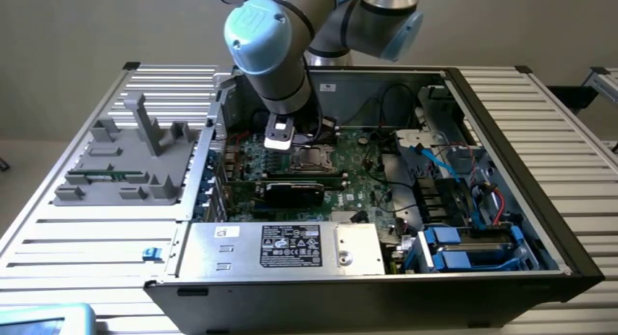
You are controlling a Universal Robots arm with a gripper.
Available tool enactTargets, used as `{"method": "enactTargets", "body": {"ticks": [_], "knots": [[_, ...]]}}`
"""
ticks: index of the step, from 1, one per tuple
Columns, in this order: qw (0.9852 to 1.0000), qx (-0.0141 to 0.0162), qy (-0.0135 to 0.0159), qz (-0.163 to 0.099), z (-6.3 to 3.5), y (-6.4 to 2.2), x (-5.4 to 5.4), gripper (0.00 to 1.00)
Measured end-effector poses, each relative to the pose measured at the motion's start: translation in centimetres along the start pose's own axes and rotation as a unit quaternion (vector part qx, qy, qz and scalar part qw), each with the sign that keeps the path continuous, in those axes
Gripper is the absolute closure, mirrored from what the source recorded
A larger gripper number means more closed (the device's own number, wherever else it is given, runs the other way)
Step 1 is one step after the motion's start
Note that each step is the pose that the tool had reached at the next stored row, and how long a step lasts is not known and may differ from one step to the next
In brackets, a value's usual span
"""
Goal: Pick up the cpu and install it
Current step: 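Install the first cpu locking lever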
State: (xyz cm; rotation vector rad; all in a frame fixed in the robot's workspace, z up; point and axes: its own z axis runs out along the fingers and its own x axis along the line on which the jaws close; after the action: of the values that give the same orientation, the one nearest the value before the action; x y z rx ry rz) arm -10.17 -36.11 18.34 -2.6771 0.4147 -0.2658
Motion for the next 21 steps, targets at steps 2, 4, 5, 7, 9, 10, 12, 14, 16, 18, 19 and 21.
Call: {"method": "enactTargets", "body": {"ticks": [2,4,5,7,9,10,12,14,16,18,19,21], "knots": [[1.0000,0.0000,0.0000,0.000,0.05,-0.05,0.2,0.89],[1.0000,0.0000,0.0000,0.000,0.09,-0.09,0.3,0.89],[1.0000,0.0000,0.0000,0.000,0.11,-0.11,0.4,0.89],[1.0000,0.0000,0.0000,0.000,0.15,-0.16,0.6,0.89],[1.0000,0.0000,0.0000,0.000,0.19,-0.20,0.8,0.89],[1.0000,-0.0001,0.0000,0.000,0.21,-0.22,0.8,0.89],[1.0000,0.0000,0.0000,0.000,0.25,-0.26,1.0,0.89],[1.0000,-0.0001,0.0000,0.000,0.27,-0.28,1.1,0.89],[1.0000,-0.0001,0.0000,0.000,0.30,-0.32,1.2,0.89],[1.0000,-0.0001,0.0000,0.000,0.33,-0.35,1.3,0.89],[1.0000,-0.0001,0.0000,0.000,0.35,-0.37,1.4,0.89],[1.0000,0.0000,0.0000,0.000,0.39,-0.40,1.5,0.89]]}}
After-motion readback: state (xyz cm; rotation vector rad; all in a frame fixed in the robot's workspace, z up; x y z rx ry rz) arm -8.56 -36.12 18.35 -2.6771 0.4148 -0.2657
